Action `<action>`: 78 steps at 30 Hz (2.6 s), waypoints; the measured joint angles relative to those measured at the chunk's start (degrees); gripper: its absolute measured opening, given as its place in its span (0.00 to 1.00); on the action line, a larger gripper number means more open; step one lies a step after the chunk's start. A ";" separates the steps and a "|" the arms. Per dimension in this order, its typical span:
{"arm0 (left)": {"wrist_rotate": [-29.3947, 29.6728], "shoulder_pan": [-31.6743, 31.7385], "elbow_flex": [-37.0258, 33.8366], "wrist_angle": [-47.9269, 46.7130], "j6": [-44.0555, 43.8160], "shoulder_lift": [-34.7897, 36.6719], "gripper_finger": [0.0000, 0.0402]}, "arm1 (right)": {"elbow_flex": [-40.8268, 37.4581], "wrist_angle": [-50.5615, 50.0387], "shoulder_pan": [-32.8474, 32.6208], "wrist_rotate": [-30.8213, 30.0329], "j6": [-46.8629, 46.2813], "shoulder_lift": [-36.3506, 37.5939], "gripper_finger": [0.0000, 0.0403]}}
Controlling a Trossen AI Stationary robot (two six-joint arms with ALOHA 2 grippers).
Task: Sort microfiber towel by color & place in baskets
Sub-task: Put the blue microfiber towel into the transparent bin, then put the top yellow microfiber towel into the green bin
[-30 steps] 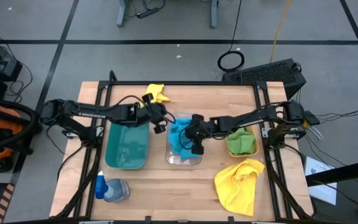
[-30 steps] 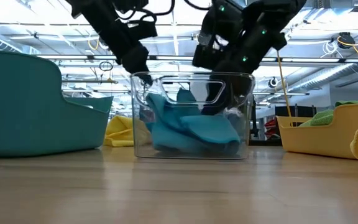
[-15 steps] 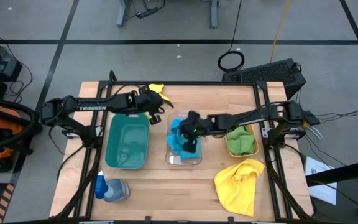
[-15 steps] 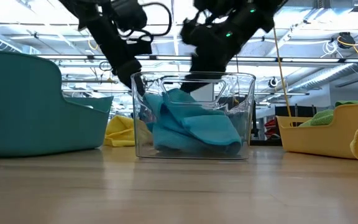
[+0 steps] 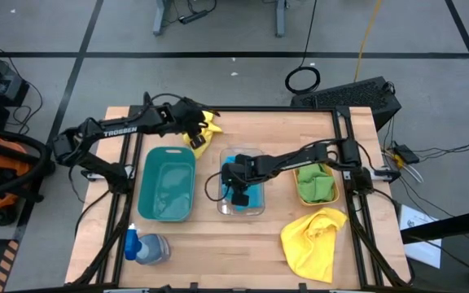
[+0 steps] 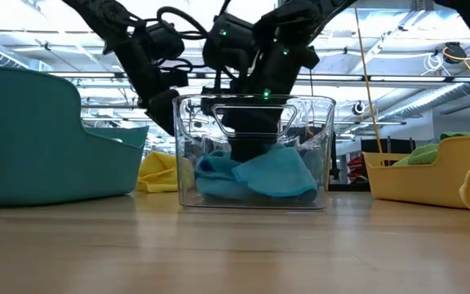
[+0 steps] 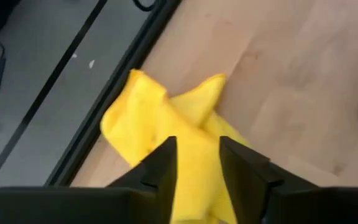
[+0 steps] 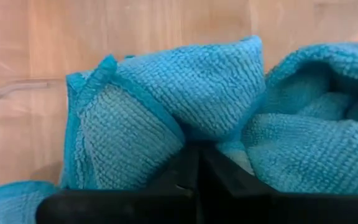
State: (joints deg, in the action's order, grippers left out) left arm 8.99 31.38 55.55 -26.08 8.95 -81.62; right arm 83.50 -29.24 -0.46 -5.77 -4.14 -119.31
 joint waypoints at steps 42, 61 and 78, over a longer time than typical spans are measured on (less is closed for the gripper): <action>-0.69 0.35 0.03 2.56 -5.67 -20.33 0.11 | 2.04 -6.71 -8.32 -8.16 3.43 11.85 0.00; -1.29 -11.17 -0.04 -4.97 -5.65 16.24 0.03 | 1.95 17.26 -7.52 -17.03 20.34 11.30 0.00; 0.58 -30.63 -0.04 -8.81 -10.17 26.85 0.03 | 2.08 38.49 -0.92 -17.91 24.03 10.62 0.54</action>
State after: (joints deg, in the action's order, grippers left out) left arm 9.58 0.75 55.51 -34.89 -1.22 -54.77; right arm 85.58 9.25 -1.38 -23.68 19.89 -108.68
